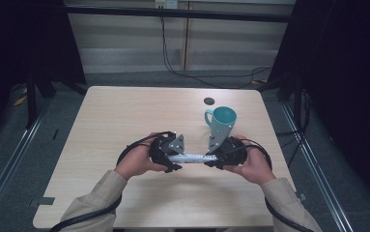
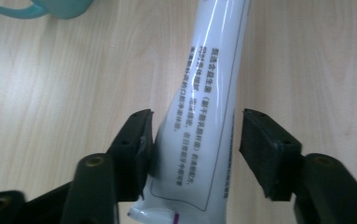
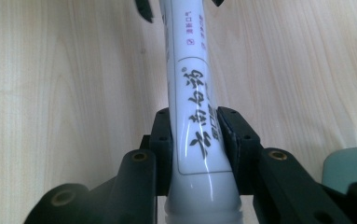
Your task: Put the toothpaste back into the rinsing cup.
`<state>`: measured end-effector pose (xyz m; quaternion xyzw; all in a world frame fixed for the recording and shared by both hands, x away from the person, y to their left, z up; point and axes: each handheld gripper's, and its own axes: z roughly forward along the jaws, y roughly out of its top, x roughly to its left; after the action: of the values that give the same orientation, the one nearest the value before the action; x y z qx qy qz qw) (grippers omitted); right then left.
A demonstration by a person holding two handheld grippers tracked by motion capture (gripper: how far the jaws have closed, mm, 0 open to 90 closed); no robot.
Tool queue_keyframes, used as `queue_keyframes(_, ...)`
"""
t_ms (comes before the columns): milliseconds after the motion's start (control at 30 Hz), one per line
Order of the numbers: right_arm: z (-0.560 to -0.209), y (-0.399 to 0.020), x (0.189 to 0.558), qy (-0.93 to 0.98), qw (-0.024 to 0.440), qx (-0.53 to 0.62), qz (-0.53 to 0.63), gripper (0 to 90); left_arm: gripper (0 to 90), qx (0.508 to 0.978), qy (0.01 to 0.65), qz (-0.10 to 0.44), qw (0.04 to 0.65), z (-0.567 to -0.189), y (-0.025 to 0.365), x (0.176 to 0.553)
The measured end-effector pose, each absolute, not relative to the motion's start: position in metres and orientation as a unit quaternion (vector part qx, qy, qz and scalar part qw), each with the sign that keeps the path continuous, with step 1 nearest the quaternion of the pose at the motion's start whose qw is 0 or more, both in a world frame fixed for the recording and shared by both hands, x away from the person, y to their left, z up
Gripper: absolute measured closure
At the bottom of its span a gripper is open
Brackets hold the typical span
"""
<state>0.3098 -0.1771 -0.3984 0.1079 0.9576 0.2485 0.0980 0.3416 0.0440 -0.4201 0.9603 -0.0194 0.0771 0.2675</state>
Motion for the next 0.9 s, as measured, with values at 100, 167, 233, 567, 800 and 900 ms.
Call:
queue_keyframes(100,-0.399,-0.176,0.31,0.958,0.097,0.106,0.249,68.4,53.0,0.96,-0.02,0.073,0.27,-0.421,0.045,0.343)
queue_keyframes(167,-0.4,-0.176,0.31,0.958,0.093,0.105,0.249,68.3,55.3,0.961,-0.025,0.07,0.265,-0.421,0.045,0.341)
queue_keyframes(233,-0.401,-0.175,0.31,0.959,0.088,0.104,0.246,68.1,58.2,0.964,-0.029,0.07,0.255,-0.422,0.043,0.339)
queue_keyframes(567,-0.405,-0.183,0.314,0.955,0.073,0.114,0.263,66.1,70.4,0.963,-0.015,0.066,0.259,-0.418,0.041,0.338)
queue_keyframes(800,-0.403,-0.188,0.316,0.952,0.073,0.123,0.269,62.5,71.6,0.962,-0.024,0.076,0.262,-0.416,0.039,0.338)
queue_keyframes(900,-0.404,-0.188,0.317,0.955,0.069,0.124,0.262,53.5,71.6,0.962,-0.028,0.078,0.259,-0.414,0.037,0.337)
